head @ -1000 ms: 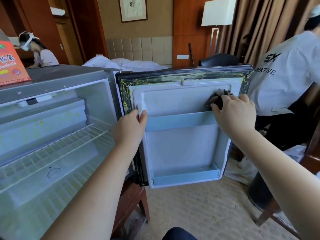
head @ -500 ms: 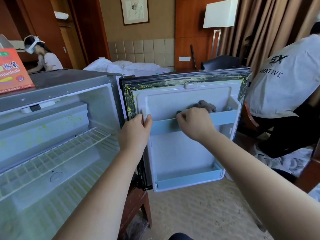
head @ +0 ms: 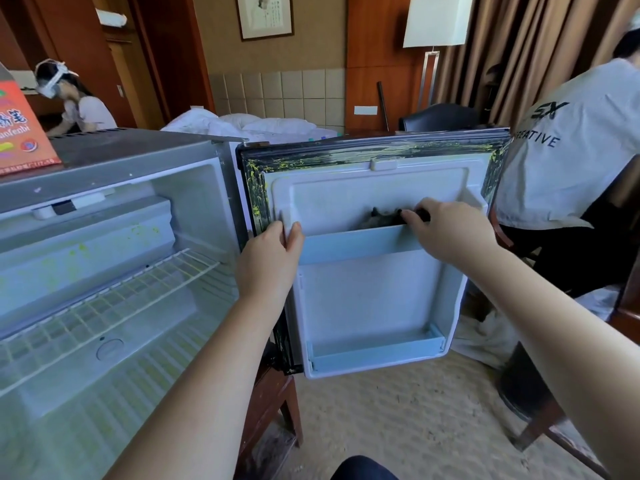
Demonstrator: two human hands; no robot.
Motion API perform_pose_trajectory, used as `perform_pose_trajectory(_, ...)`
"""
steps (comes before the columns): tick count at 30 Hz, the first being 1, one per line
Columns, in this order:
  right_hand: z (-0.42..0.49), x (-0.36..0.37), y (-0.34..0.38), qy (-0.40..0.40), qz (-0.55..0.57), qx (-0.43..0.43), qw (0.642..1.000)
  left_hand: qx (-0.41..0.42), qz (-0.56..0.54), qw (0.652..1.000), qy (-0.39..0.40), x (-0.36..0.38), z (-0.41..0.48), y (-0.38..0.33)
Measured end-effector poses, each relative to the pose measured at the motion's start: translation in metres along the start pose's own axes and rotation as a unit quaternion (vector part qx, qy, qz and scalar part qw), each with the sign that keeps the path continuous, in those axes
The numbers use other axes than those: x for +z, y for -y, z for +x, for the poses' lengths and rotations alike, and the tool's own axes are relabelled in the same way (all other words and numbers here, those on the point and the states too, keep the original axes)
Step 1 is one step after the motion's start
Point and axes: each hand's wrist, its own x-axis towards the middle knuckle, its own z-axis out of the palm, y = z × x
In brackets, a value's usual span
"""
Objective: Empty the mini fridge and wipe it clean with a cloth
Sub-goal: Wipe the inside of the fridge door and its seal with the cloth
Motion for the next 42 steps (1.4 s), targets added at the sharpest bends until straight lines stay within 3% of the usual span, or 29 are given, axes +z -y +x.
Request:
perform_pose_trajectory(7, -0.005, -0.003, 0.086, 0.091, 0.139, -0.098, 0.981, 0.003, -0.01, 1.0, 0.006, -0.001, 0.002, 0.003)
perform_pose_trajectory(11, -0.008, 0.004, 0.122, 0.097, 0.105, -0.13, 0.981, 0.006, -0.015, 1.0, 0.014, -0.002, 0.002, 0.002)
perform_pose_trajectory(16, -0.014, 0.003, 0.113, 0.088, 0.115, -0.175, 0.974, -0.001, -0.023, 1.0, 0.012, -0.001, 0.001, 0.001)
perform_pose_trajectory(25, -0.019, -0.012, 0.107, 0.101, 0.029, -0.237, 0.966, -0.013, 0.002, 0.999, 0.032, -0.011, -0.001, -0.001)
perform_pose_trajectory(30, -0.019, -0.024, 0.072, 0.104, -0.016, -0.21, 0.972, -0.02, 0.019, 0.999, 0.04, -0.015, -0.003, -0.001)
perform_pose_trajectory(35, -0.015, -0.04, 0.017, 0.105, -0.109, -0.116, 0.982, -0.025, 0.012, 0.999, 0.044, -0.016, -0.004, -0.001)
perform_pose_trajectory(42, -0.014, -0.041, 0.001, 0.092, 0.143, -0.054, 0.984, -0.021, 0.014, 0.999, 0.045, -0.017, -0.004, 0.002)
